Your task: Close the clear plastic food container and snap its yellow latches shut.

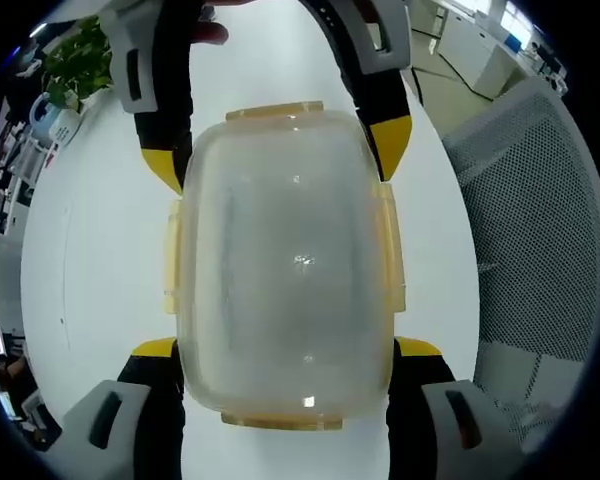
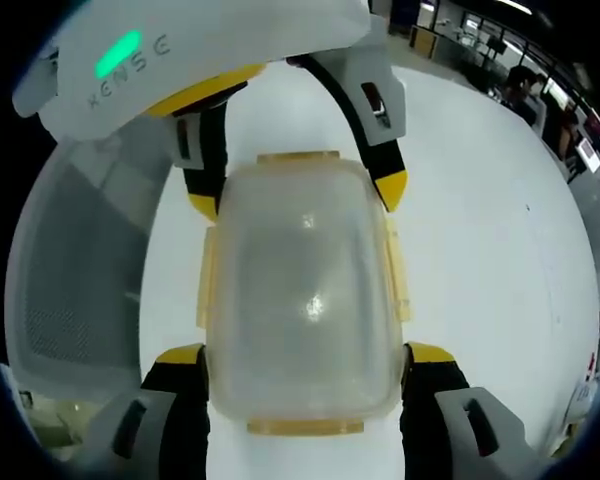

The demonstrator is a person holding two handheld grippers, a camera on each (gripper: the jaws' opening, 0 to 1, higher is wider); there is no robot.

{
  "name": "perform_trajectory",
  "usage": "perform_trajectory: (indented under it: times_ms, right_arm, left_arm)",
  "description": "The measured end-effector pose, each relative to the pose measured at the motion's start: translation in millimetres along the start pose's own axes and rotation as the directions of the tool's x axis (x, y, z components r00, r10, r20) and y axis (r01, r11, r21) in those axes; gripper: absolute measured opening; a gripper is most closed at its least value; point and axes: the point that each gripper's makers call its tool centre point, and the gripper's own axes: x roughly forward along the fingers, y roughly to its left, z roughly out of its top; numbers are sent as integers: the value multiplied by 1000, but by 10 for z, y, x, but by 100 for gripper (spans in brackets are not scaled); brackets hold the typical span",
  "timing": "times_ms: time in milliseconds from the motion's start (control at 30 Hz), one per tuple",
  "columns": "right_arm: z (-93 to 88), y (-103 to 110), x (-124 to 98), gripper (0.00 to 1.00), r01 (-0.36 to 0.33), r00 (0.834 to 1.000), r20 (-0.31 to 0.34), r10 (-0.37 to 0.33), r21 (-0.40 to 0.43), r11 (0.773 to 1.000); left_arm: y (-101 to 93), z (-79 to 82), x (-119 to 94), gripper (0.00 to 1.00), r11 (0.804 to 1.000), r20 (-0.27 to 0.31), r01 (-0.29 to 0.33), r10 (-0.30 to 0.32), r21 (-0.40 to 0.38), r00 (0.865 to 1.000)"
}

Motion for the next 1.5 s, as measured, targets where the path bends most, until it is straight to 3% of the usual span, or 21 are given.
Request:
perform_trajectory:
  times_ms: [700,1067,1400,1467,1500]
  right_arm:
    - [443,81,182,79,-3,1000,10,4,-19,1000]
    - [564,96,239,79,0,1000,-1,0,-14,1000]
    - [563,87,244,80,-3,1000,5,3,-13,1000]
    - [560,86,246,80,-3,1000,1,3,-13,1000]
    - [560,87,246,80,-3,1000,0,3,-13,1000]
  left_arm:
    - [-92,-472,-102,85,1000,-12,2,-2,-27,1000]
    - [-106,-603,-121,86,1000,-9,7,-7,-30,1000]
    - [-105,-609,-100,88,999,-17,3,-3,-37,1000]
    - [-113,-629,-75,89,1000,-36,-9,8,-24,999]
    - [-77,-696,-55,89,997,-83,-33,39,67,996]
